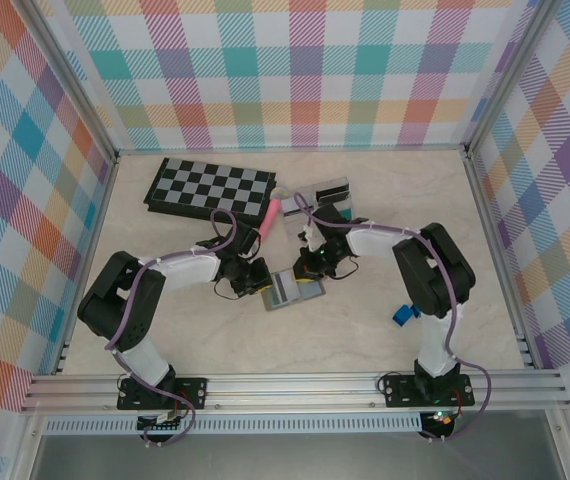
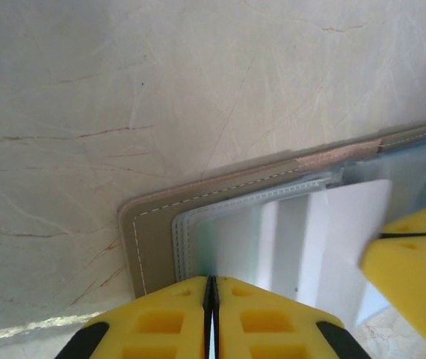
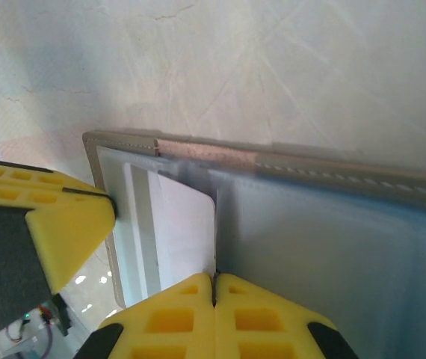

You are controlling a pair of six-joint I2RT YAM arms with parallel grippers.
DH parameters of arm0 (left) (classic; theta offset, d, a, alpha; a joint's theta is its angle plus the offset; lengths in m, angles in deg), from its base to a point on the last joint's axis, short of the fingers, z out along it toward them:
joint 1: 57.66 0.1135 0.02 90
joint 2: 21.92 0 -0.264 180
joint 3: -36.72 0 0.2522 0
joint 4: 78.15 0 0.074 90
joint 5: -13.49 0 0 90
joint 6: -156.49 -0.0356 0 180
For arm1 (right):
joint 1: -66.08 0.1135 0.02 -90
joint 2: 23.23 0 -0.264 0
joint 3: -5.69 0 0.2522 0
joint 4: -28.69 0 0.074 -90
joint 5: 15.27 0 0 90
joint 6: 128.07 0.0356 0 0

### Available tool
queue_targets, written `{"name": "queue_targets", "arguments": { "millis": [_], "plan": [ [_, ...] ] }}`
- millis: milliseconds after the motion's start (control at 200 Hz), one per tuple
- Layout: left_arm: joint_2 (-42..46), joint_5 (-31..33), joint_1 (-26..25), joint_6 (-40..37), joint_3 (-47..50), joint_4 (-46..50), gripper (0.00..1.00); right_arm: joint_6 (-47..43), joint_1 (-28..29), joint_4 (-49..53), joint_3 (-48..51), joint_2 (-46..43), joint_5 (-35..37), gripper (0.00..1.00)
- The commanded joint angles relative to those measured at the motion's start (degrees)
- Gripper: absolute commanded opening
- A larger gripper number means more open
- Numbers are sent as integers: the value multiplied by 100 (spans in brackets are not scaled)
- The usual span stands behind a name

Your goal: Take the credit cards out of the card holder

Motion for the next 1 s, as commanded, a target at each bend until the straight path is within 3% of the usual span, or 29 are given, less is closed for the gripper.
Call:
{"name": "queue_targets", "arguments": {
  "millis": [0,200,365,535,725,995],
  "plan": [
    [3,253,-49,-96,61,475,12,-83,-150,99,243,-642,586,0],
    [189,145,-44,-74,-79,340,15,-62,-264,-74,523,-1463,734,0],
    [728,390,25,123,-296,517,29,299,-465,-741,842,-2048,247,0],
    [1287,223,83,462,-255,7,50,965,-779,-1550,1116,-2417,-472,0],
    [1609,-503,83,1173,37,-1715,73,1924,-1033,-2482,1287,-2575,-982,0],
    [1290,-1280,48,1820,28,-3487,76,2903,-1137,-3458,1240,-2464,-1339,0]
  ]
}}
